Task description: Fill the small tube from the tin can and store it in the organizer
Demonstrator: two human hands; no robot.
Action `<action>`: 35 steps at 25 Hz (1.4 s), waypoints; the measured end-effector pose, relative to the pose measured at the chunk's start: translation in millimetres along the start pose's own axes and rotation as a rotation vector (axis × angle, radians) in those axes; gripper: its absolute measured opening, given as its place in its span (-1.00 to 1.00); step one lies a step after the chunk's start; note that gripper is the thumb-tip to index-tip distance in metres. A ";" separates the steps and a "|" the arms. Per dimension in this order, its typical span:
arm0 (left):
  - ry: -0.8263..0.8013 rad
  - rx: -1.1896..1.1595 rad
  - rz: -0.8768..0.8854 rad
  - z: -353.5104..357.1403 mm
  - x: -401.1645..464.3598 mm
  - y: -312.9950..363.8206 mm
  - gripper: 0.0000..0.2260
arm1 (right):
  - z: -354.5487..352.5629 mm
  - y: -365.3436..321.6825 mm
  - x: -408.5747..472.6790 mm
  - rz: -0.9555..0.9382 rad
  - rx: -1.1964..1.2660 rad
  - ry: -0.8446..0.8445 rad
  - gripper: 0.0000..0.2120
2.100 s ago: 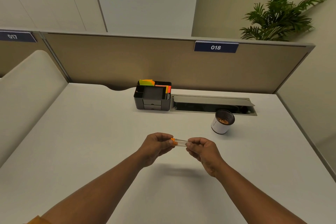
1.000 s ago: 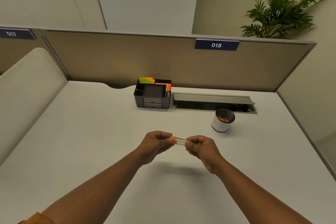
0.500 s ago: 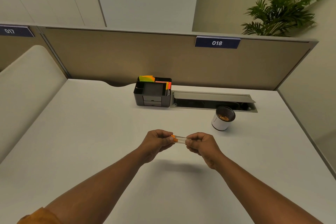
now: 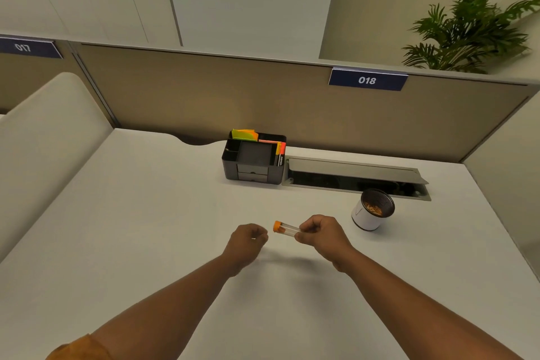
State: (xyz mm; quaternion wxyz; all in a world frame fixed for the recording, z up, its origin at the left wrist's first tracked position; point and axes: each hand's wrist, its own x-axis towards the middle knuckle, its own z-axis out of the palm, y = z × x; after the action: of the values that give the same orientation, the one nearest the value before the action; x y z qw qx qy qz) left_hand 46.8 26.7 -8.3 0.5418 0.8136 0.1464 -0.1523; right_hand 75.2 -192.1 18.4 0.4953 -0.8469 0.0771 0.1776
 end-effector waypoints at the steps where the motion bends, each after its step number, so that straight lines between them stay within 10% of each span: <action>1: 0.032 0.162 0.031 -2.0 6.1 -6.6 -0.83 | 3.1 -7.3 10.8 -0.025 -0.027 0.018 -0.84; 10: -0.013 0.724 0.355 -12.8 71.2 -45.1 -0.77 | 39.9 -92.1 120.8 -0.305 -0.274 0.157 -0.82; 25: 0.122 0.770 0.506 -17.9 123.8 -52.7 -0.62 | 75.7 -106.6 205.9 -0.448 -0.382 0.224 -0.89; 35: 0.046 0.712 0.381 -22.9 117.8 -39.6 -0.61 | 64.0 -100.2 171.9 -0.424 -0.393 0.228 -0.54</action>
State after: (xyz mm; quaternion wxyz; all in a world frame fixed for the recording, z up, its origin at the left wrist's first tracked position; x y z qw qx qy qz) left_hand 140.1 71.2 -81.0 0.2413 0.9661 -0.0568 -0.0722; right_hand 250.5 -79.1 6.3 0.3363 -0.9380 -0.0821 -0.0146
